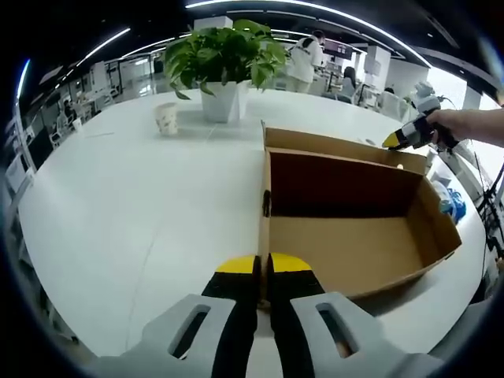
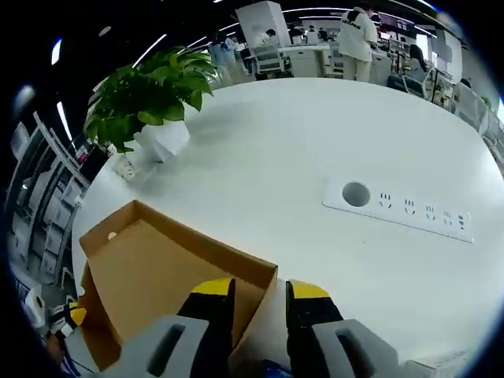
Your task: Operate the shoe box by opening the lid, removing the specified soft item, and placing it in the target area until the item is outside and the box remains undamaged.
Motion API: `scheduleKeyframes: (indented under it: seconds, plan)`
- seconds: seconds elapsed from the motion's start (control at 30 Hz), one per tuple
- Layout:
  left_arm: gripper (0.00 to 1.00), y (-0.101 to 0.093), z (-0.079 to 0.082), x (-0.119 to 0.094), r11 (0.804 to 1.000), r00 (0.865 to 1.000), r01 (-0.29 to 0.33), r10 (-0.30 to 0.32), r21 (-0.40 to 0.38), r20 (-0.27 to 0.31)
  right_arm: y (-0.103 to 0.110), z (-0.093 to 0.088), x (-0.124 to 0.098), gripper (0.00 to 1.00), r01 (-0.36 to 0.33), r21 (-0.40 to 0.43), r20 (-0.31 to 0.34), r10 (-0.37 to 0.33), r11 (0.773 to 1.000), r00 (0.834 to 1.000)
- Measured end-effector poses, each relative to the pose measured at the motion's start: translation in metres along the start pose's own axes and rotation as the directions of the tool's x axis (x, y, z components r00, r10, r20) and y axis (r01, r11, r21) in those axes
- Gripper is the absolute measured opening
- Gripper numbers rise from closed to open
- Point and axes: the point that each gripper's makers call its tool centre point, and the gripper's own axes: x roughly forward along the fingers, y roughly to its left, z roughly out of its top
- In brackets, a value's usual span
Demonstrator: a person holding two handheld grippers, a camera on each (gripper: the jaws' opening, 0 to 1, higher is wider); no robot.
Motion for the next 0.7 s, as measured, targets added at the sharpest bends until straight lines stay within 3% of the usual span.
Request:
scheduleKeyframes:
  seconds: [0.3, 0.47, 0.7]
  plan:
    - [0.02, -0.0004, 0.0001, 0.0001, 1.000, 1.000, -0.004, 0.004, -0.006, 0.001, -0.0002, -0.0028, 0.0035, 0.16, 0.010, -0.002, -0.029, -0.010, 1.000, 1.000]
    - [0.02, -0.0003, 0.0001, 0.0000, 1.000, 1.000, -0.002, 0.002, -0.007, 0.002, -0.0003, -0.0066, 0.0029, 0.05, 0.024, -0.001, -0.044, -0.024, 1.000, 0.999]
    - [0.02, 0.0001, 0.0000, -0.0001, 1.000, 1.000, -0.001, 0.001, -0.012, 0.002, 0.0022, -0.0021, -0.0046, 0.00, 0.042, -0.018, -0.022, -0.042, 0.999, 0.999]
